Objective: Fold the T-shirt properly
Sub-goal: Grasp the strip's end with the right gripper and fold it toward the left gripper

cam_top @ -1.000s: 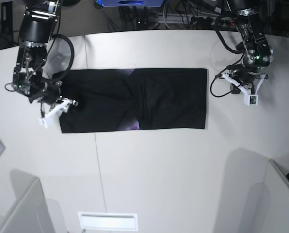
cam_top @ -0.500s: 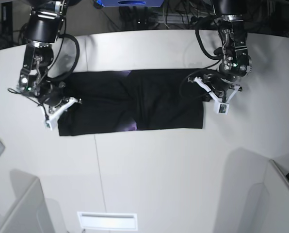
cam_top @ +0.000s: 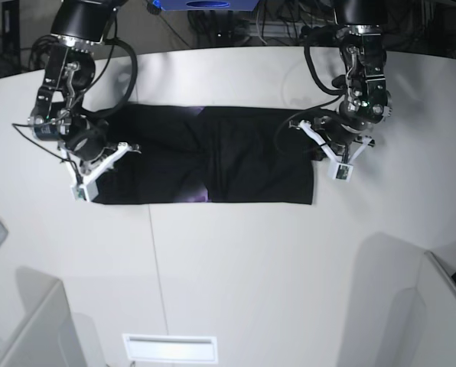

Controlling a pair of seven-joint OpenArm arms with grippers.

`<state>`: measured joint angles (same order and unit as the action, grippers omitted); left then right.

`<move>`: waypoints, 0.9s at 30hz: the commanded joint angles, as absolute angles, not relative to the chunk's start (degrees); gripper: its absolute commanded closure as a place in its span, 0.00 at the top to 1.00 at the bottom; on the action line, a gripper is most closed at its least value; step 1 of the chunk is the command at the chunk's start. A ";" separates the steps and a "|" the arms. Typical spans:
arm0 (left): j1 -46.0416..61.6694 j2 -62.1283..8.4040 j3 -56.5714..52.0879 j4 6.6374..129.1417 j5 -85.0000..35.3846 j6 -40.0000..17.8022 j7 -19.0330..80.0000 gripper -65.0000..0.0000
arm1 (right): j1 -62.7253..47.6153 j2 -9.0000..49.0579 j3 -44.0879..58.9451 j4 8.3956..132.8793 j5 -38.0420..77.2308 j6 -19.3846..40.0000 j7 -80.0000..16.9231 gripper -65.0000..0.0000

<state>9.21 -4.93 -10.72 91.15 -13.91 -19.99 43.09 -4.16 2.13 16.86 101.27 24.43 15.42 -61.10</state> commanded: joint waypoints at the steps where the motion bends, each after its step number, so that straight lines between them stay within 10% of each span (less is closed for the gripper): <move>1: 9.01 -4.35 -10.77 91.82 -13.76 -20.35 43.91 0.00 | -3.21 1.63 16.92 103.60 25.36 15.52 -60.62 0.00; 27: 9.10 -4.18 -10.68 91.91 -13.76 -20.35 44.00 0.00 | -3.47 -6.11 -1.01 113.36 25.63 7.78 -61.41 0.00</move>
<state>9.19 -3.99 -10.76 91.26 -13.80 -19.99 43.27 -4.19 -5.76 -0.97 112.40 24.40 7.57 -62.70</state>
